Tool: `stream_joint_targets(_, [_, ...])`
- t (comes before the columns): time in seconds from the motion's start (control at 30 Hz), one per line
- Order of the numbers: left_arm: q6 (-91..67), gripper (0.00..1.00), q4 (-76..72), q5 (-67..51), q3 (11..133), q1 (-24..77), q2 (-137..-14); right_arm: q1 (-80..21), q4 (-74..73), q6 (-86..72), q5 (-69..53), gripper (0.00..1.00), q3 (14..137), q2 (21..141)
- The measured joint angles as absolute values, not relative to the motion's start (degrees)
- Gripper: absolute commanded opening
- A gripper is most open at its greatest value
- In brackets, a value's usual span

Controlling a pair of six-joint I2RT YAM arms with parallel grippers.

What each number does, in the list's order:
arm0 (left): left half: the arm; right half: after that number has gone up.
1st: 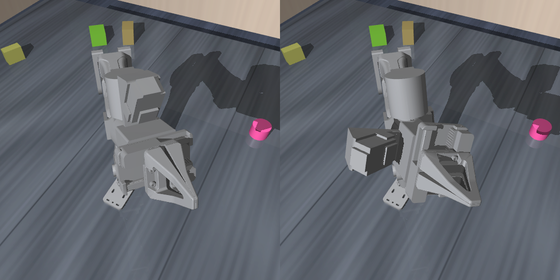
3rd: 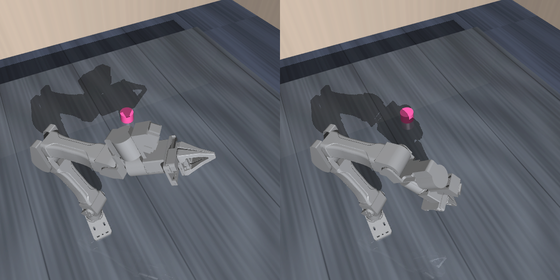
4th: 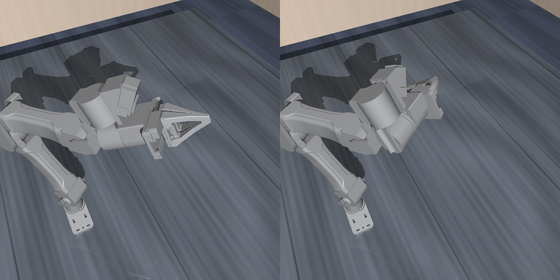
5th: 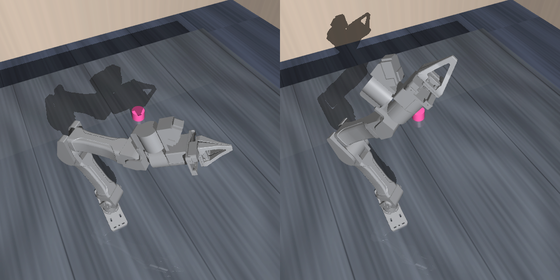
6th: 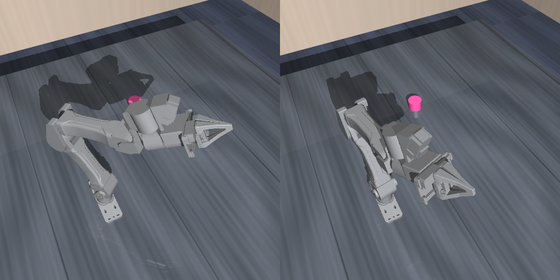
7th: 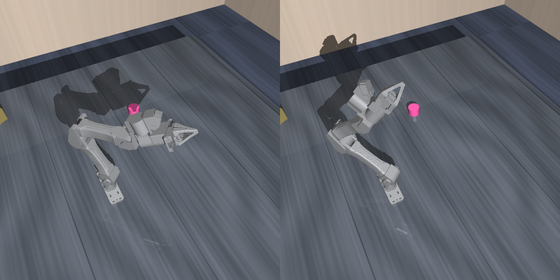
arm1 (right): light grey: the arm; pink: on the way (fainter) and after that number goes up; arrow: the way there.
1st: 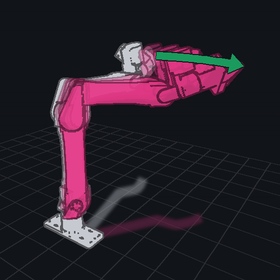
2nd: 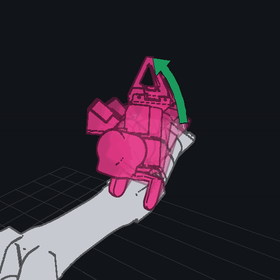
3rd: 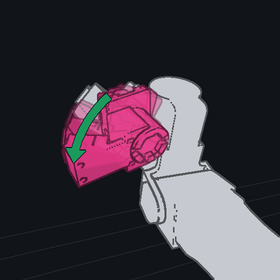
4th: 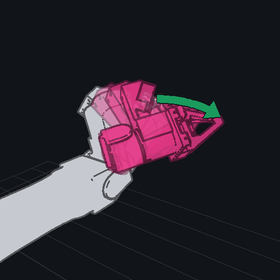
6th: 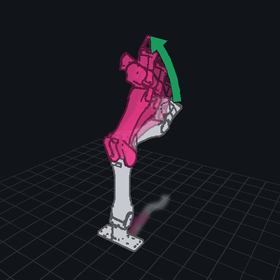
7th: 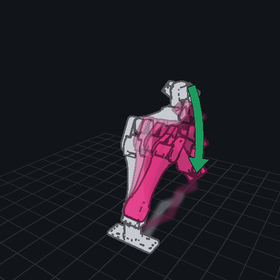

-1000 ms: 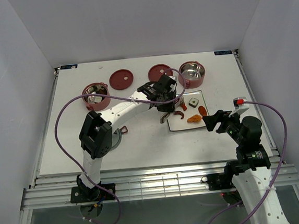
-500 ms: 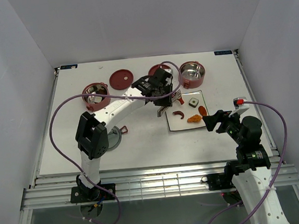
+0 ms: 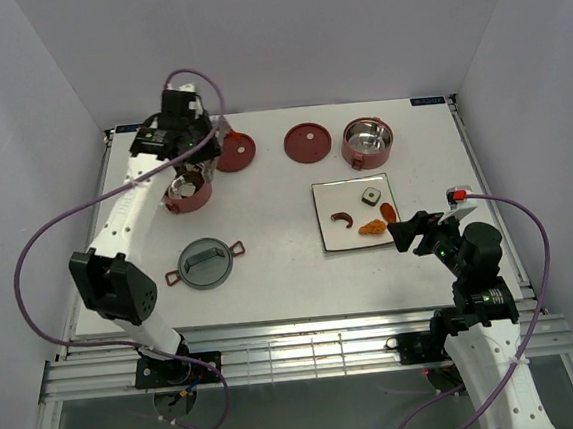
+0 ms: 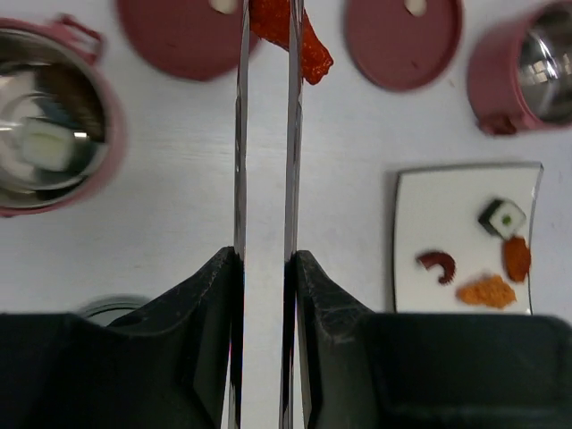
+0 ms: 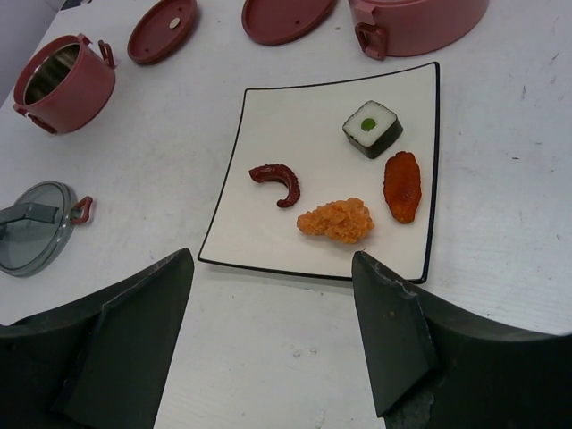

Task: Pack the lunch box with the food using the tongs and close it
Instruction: Place the fake food in the packing box.

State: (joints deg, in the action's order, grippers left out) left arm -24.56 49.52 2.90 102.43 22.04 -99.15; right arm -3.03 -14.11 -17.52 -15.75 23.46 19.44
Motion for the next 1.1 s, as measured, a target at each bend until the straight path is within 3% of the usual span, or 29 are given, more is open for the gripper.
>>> stream_joint_targets(0.13, [-23.22,0.0,49.58,5.93,96.77,10.33,-91.53,-3.01,-14.11,-17.47,-16.45,0.77,23.46,19.46])
stream_joint_targets(0.3, [-22.15,0.0,49.98,6.92,88.88,3.92,-87.48,-3.03,-14.02,-17.47,-17.08,0.77,23.46,19.44])
stream_joint_targets(0.83, [-21.3,0.0,45.3,2.17,80.05,1.74,-90.78,-3.03,-13.54,-17.41,-18.13,0.78,23.46,18.41])
stream_joint_targets(1.1, [-20.62,0.11,42.13,-0.73,80.05,0.19,-94.3,-3.01,-13.5,-17.39,-18.13,0.78,23.46,17.5])
